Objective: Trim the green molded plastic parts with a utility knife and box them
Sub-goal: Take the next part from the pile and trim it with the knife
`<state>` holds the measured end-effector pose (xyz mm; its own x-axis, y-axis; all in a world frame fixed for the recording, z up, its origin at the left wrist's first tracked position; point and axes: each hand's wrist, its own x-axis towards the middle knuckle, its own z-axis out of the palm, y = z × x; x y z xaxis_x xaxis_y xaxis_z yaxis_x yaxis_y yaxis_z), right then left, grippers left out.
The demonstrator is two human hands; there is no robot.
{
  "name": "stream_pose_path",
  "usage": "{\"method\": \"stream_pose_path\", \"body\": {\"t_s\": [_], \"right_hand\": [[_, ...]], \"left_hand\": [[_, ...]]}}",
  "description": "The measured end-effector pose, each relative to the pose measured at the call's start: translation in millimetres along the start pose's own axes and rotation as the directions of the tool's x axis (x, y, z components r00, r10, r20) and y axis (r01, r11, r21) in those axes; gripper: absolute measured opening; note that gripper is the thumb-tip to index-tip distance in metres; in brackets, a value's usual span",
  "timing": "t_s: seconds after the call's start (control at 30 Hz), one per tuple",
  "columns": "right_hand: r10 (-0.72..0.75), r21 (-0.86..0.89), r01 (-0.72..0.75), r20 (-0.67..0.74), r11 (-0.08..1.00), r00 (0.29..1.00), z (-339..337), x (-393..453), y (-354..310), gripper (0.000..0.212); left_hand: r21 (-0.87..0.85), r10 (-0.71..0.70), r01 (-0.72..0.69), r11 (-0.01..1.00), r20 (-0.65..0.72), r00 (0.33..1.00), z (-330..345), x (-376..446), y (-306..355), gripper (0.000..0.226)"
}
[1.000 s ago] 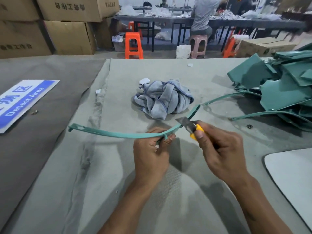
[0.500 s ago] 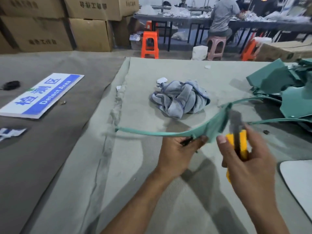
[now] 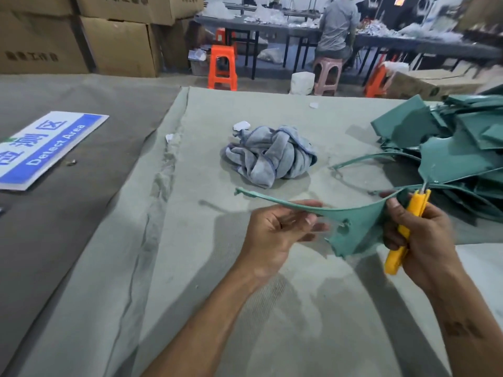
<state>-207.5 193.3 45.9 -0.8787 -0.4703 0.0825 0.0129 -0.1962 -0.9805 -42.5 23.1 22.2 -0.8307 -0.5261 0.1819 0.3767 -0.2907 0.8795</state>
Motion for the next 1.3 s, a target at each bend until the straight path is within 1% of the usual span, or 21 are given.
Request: {"method": "stream_pose_path", "body": {"t_s": [0.1, 0.17, 0.23, 0.3, 0.33, 0.4, 0.5, 0.57, 0.6, 0.7, 0.77, 0.87, 0.93, 1.0, 1.07, 1.13, 1.17, 1.2, 1.23, 1.27, 1.3], "right_hand": [[0.007, -0.108, -0.008, -0.008, 0.994, 1.000, 1, 8, 3, 0.027], [-0.046, -0.212, 0.035, -0.050, 0.977, 0.998, 10, 6, 3, 0.023], [-0.121, -0.330, 0.083, -0.095, 0.940, 0.988, 21, -1, 0, 0.019], [-0.176, -0.472, 0.116, -0.084, 0.874, 0.981, 29, -17, -5, 0.032], [-0.191, -0.516, 0.132, -0.061, 0.846, 0.980, 33, -28, -8, 0.033], [-0.231, -0.606, 0.190, 0.011, 0.772, 0.973, 38, -50, -10, 0.023], [-0.340, -0.765, 0.276, 0.080, 0.582, 0.937, 39, -74, -16, 0.018], [-0.416, -0.804, 0.314, 0.091, 0.505, 0.905, 39, -82, -26, 0.018], [-0.437, -0.813, 0.313, 0.081, 0.491, 0.896, 39, -86, -32, 0.014], [-0.390, -0.824, 0.265, 0.058, 0.500, 0.919, 39, -96, -42, 0.011], [-0.337, -0.864, 0.257, 0.109, 0.433, 0.935, 41, -100, -41, 0.011], [-0.243, -0.892, 0.219, 0.128, 0.396, 0.961, 50, -107, -39, 0.031], [-0.231, -0.910, 0.221, 0.144, 0.351, 0.962, 57, -113, -43, 0.044], [-0.249, -0.908, 0.270, 0.194, 0.321, 0.949, 63, -123, -50, 0.047], [-0.243, -0.873, 0.342, 0.268, 0.347, 0.932, 76, -138, -59, 0.042], [-0.228, -0.820, 0.408, 0.342, 0.402, 0.912, 87, -152, -62, 0.042], [-0.244, -0.797, 0.438, 0.366, 0.417, 0.898, 91, -156, -62, 0.042], [-0.252, -0.787, 0.454, 0.379, 0.417, 0.890, 93, -159, -61, 0.042], [-0.254, -0.788, 0.459, 0.385, 0.410, 0.887, 95, -161, -60, 0.040], [-0.251, -0.792, 0.465, 0.394, 0.397, 0.884, 99, -164, -60, 0.039], [-0.245, -0.802, 0.467, 0.401, 0.372, 0.883, 103, -167, -59, 0.038]], "left_hand": [[-0.041, 0.007, -0.008, 0.999, -0.021, 1.000, 5, -3, -2, 0.017], [-0.057, 0.037, -0.040, 0.998, -0.041, 0.998, 9, -5, -6, 0.015], [-0.012, 0.102, -0.103, 0.995, -0.061, 0.993, 12, -7, -9, 0.015], [0.061, 0.189, -0.185, 0.981, -0.063, 0.980, 12, -9, -11, 0.016], [0.096, 0.227, -0.220, 0.971, -0.062, 0.972, 11, -10, -12, 0.016], [0.151, 0.278, -0.265, 0.952, -0.066, 0.958, 7, -10, -12, 0.017], [0.236, 0.319, -0.299, 0.925, -0.048, 0.947, 6, -9, -16, 0.021], [0.292, 0.357, -0.331, 0.897, -0.037, 0.933, 8, -11, -18, 0.018], [0.322, 0.375, -0.346, 0.881, -0.032, 0.926, 10, -12, -18, 0.017], [0.360, 0.429, -0.388, 0.848, -0.036, 0.903, 10, -13, -17, 0.014], [0.361, 0.438, -0.399, 0.843, -0.031, 0.898, 11, -13, -18, 0.014], [0.365, 0.448, -0.411, 0.835, -0.018, 0.894, 15, -14, -19, 0.015], [0.351, 0.448, -0.417, 0.838, -0.006, 0.894, 13, -14, -20, 0.015], [0.364, 0.431, -0.400, 0.841, -0.006, 0.902, 13, -15, -20, 0.014], [0.409, 0.457, -0.429, 0.805, 0.031, 0.889, 15, -14, -17, 0.009], [0.488, 0.490, -0.465, 0.738, 0.086, 0.867, 10, -12, -16, 0.023], [0.529, 0.423, -0.403, 0.747, 0.090, 0.902, 7, -16, -23, 0.035], [0.542, 0.260, -0.259, 0.800, 0.077, 0.963, -1, -21, -31, 0.045], [0.539, 0.076, -0.076, 0.839, 0.022, 0.997, 3, -31, -37, 0.056], [0.436, -0.068, 0.065, 0.898, -0.009, 0.998, 0, -41, -46, 0.057], [0.234, -0.104, 0.103, 0.967, -0.009, 0.995, 4, -49, -52, 0.050]]}}
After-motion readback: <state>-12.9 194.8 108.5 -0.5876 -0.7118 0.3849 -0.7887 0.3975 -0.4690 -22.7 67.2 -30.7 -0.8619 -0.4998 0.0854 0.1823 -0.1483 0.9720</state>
